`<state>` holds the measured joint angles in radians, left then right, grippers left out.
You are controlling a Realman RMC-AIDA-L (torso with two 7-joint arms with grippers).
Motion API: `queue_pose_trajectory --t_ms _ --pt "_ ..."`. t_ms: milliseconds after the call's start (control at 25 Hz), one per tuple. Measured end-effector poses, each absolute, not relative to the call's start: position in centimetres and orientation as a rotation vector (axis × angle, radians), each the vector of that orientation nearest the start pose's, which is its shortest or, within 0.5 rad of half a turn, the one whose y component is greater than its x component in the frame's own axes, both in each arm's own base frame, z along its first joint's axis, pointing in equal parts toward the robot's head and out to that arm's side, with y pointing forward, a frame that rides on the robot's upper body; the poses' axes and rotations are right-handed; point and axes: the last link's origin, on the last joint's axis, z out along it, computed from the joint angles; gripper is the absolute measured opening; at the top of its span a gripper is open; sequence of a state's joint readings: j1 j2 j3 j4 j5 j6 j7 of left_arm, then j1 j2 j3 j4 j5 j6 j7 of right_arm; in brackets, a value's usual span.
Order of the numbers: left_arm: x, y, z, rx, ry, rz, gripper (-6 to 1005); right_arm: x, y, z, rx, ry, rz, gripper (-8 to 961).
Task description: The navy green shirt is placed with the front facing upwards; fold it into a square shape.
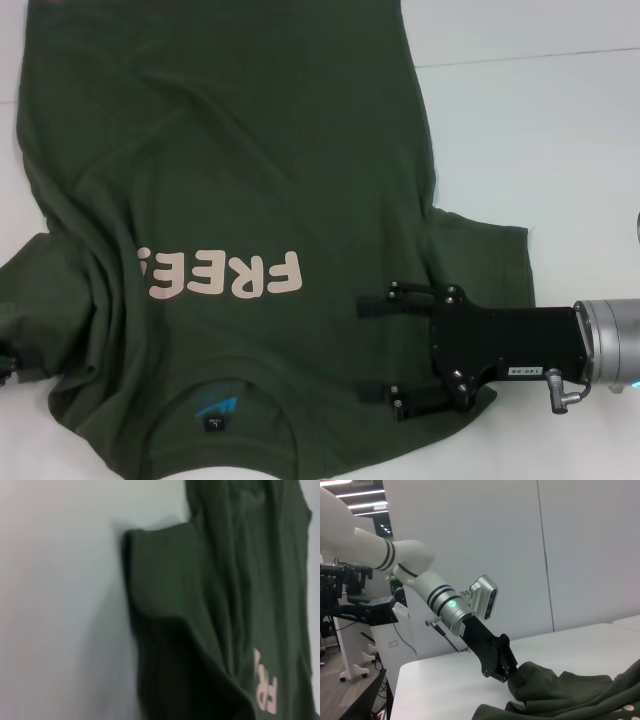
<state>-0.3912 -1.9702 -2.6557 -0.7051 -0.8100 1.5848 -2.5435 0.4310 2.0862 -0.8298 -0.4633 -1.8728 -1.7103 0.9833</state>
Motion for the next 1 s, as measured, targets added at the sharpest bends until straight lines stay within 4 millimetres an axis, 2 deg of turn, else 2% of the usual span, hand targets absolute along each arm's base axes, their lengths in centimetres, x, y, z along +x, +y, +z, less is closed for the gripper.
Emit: queue_pose_trajectory --t_ms 360,720,1000 --pt "-34.8 29.0 6.5 2.076 2.470 0.709 -1 26.9 26.2 -3.9 -2.857 0.324 0.932 927" --pt "-35.2 29.4 9.1 2.066 2.484 0.795 -2 26.8 26.4 -3.9 -2.858 0.327 0.933 927" --pt "-35.5 29.5 9.9 2.056 2.510 0.826 -1 26.8 26.7 -3.7 -2.847 0.325 0.922 927"
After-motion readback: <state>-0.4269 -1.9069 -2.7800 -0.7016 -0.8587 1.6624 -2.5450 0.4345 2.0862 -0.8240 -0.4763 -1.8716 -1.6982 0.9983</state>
